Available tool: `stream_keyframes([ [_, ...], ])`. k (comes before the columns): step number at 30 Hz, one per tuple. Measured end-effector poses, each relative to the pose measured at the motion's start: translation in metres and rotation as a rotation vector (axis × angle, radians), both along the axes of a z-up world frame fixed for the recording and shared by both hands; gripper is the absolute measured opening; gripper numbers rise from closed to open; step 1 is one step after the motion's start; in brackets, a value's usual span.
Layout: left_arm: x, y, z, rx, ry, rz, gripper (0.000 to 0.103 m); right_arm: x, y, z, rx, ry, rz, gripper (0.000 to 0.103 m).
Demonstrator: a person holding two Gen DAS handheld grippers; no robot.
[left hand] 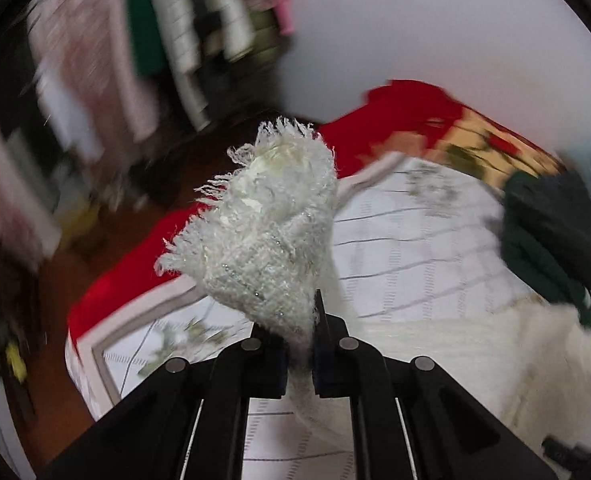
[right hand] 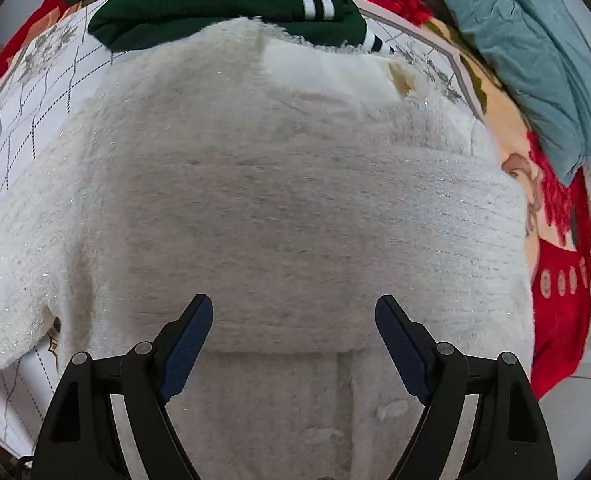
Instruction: Fold large clothes
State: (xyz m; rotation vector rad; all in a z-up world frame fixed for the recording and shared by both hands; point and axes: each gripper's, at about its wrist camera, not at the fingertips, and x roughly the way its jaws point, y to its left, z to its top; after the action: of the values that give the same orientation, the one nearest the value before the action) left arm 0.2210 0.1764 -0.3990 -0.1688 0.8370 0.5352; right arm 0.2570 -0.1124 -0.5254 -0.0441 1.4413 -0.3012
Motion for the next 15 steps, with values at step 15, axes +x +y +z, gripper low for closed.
stream_keyframes([
  [15, 0.036, -0.354, -0.017, -0.095, 0.093, -0.701, 0.005, -0.044, -0.263, 0.026, -0.005, -0.043, -0.242, 0.085],
])
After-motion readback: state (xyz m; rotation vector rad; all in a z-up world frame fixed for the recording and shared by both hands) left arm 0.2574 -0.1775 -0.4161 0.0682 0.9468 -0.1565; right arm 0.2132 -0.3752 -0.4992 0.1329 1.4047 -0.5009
